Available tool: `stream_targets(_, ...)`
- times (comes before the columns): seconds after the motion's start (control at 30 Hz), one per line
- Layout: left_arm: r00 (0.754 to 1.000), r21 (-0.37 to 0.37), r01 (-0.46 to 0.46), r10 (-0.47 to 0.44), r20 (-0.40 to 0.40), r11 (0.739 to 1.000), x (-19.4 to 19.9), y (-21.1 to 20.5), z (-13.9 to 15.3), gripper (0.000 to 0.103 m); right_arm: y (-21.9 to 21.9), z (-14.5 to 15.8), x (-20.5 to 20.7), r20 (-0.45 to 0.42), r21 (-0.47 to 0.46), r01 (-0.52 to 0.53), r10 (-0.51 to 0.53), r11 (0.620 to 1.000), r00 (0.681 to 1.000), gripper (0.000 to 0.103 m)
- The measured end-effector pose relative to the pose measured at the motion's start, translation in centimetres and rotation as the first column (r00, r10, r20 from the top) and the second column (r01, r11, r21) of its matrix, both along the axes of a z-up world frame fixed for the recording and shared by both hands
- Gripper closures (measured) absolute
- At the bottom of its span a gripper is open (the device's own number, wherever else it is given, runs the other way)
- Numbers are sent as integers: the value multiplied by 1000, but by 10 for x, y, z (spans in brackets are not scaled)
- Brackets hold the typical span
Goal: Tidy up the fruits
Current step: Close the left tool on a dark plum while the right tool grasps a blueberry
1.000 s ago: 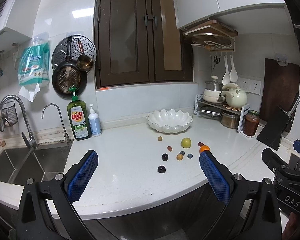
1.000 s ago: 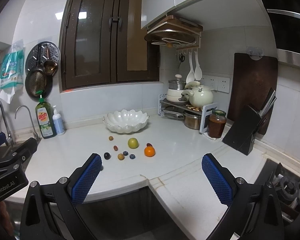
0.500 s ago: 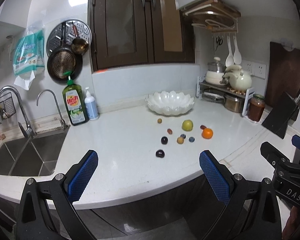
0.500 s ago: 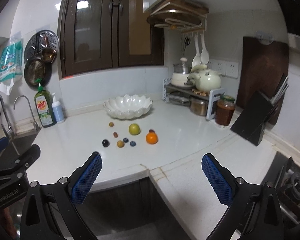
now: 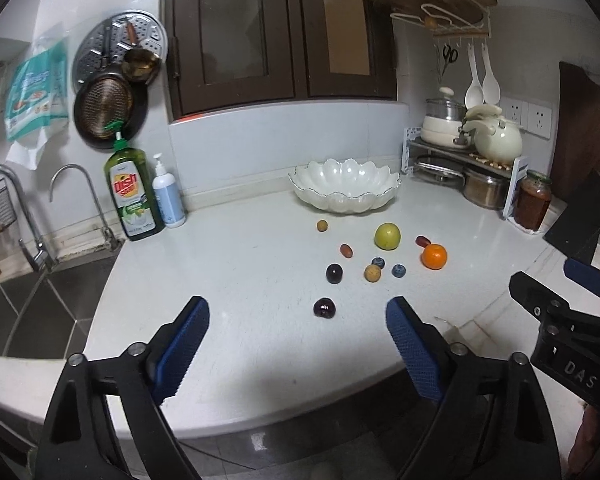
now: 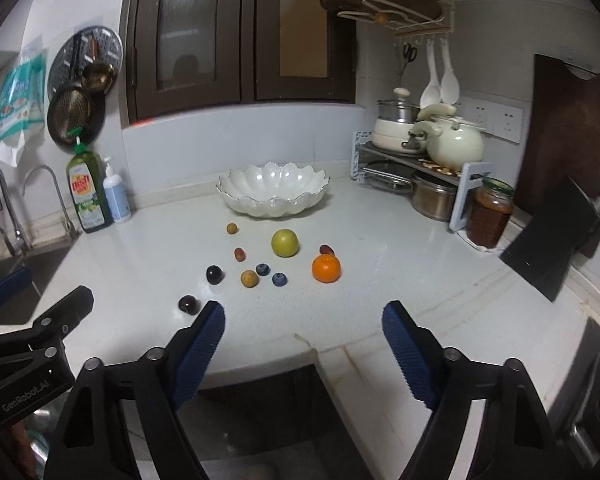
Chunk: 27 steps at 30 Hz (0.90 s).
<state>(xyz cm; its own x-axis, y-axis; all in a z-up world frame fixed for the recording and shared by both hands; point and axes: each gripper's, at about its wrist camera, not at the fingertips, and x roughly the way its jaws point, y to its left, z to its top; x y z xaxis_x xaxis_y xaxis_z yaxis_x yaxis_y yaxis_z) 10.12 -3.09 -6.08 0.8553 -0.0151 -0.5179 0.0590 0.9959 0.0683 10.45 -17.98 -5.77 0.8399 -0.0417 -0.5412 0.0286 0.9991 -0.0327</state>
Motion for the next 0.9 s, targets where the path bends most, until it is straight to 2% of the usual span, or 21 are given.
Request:
stream_targets(0.2,999,2,21,-21,-34,1000,39,-3,-17,15,5,-19,49,-47,0,-36,36,999,998,31)
stream_targets(0.33,995,7,42,-41,-89,999,69,-4,-29,16,11,-36,85,-110,27,-50,53,998,993,36)
stream_targets(0.5,987,4,76,-74,-140,997,102,-6,-45,20,17,-56,118,-168,23,-55,58,998,984,38)
stream_targets(0.67,976,-4,102,-101,-193,995,125,-12,-63,21,18,-70,143,-212,-2,-56,54,998,976,41)
stream_targets(0.77,968,-1,100,-98,-232,995,134,-14,-73,27,19,-79,154,-237,-15,-58,53,998,970,42)
stream_targets(0.9,954,-8,97,-96,-283,995,145,-17,-84,27,20,-87,165,-269,-24,-86,77,996,960,46)
